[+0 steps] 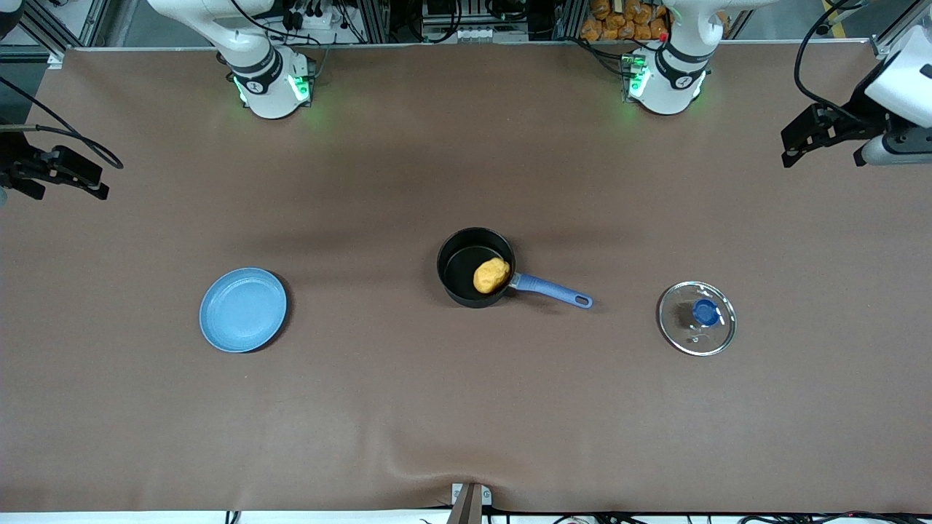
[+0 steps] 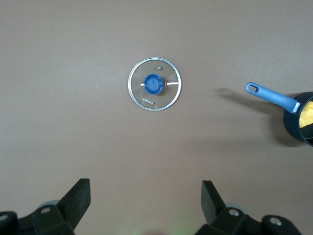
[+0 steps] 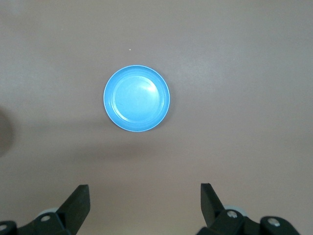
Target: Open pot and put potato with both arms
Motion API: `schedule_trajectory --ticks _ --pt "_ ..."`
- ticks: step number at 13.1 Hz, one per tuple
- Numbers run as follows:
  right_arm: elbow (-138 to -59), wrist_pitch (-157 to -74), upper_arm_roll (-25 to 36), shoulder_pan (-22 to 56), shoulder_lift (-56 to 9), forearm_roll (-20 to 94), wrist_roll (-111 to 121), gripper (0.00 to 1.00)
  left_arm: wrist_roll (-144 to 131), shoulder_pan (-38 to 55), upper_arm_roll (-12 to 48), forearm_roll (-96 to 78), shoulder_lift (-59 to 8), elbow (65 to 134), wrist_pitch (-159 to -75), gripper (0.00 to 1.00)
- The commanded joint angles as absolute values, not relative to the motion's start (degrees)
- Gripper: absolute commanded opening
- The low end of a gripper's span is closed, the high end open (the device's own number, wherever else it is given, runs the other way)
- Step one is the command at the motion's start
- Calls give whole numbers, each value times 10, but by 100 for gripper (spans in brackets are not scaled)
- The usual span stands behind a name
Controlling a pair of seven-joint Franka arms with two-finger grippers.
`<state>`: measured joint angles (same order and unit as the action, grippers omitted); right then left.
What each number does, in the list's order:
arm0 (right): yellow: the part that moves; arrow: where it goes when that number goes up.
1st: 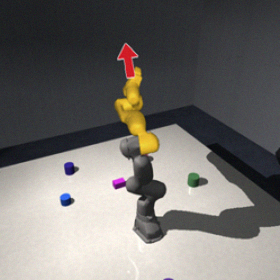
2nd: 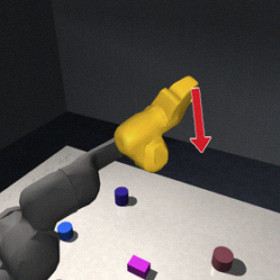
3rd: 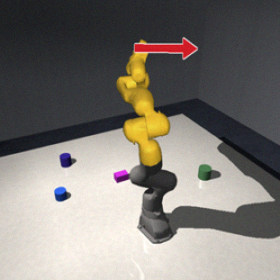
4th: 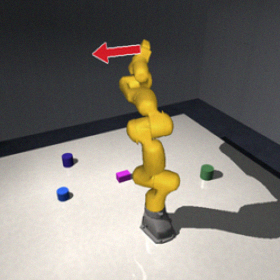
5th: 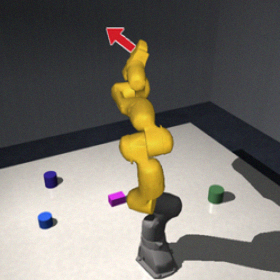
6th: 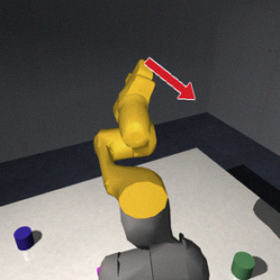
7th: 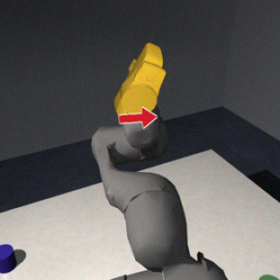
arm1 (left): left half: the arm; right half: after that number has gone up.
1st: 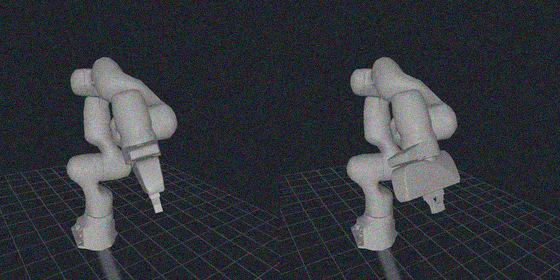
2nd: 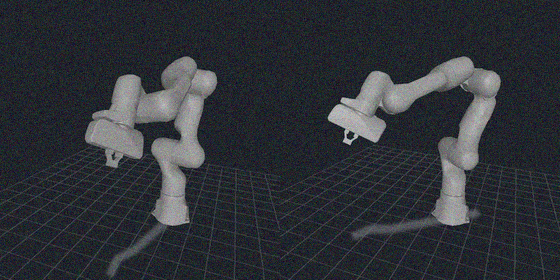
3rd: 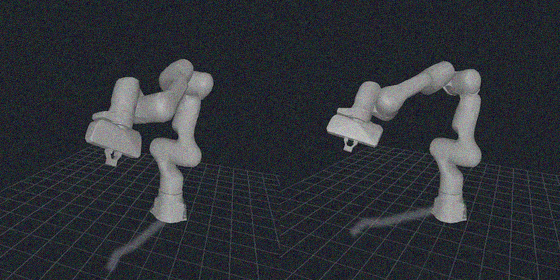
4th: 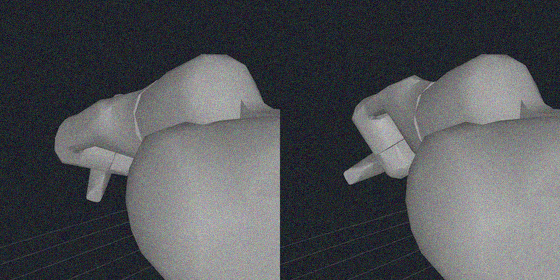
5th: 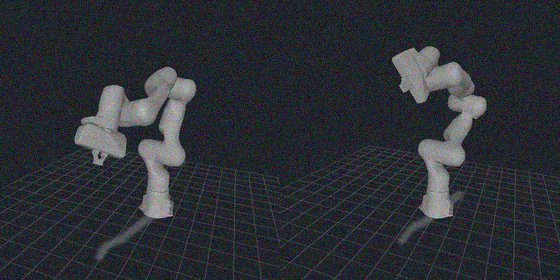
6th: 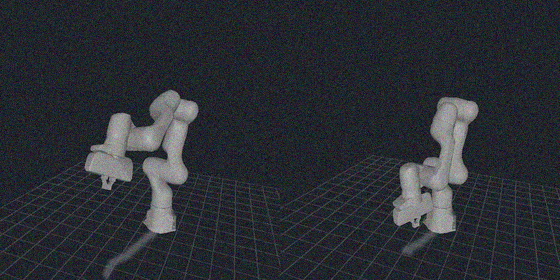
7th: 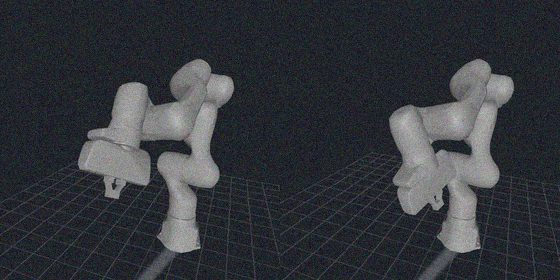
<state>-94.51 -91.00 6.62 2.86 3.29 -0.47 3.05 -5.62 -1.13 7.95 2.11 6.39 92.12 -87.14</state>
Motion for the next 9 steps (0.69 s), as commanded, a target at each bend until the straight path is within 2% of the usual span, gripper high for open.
schedule_trajectory --ticks 1,9 --pt "-960 -911 56 18 53 -15 38 100 -48 -5 70 14 73 935 -886 100" --pt "-960 -911 55 18 52 -15 40 100 -42 -13 71 16 59 912 -881 100"
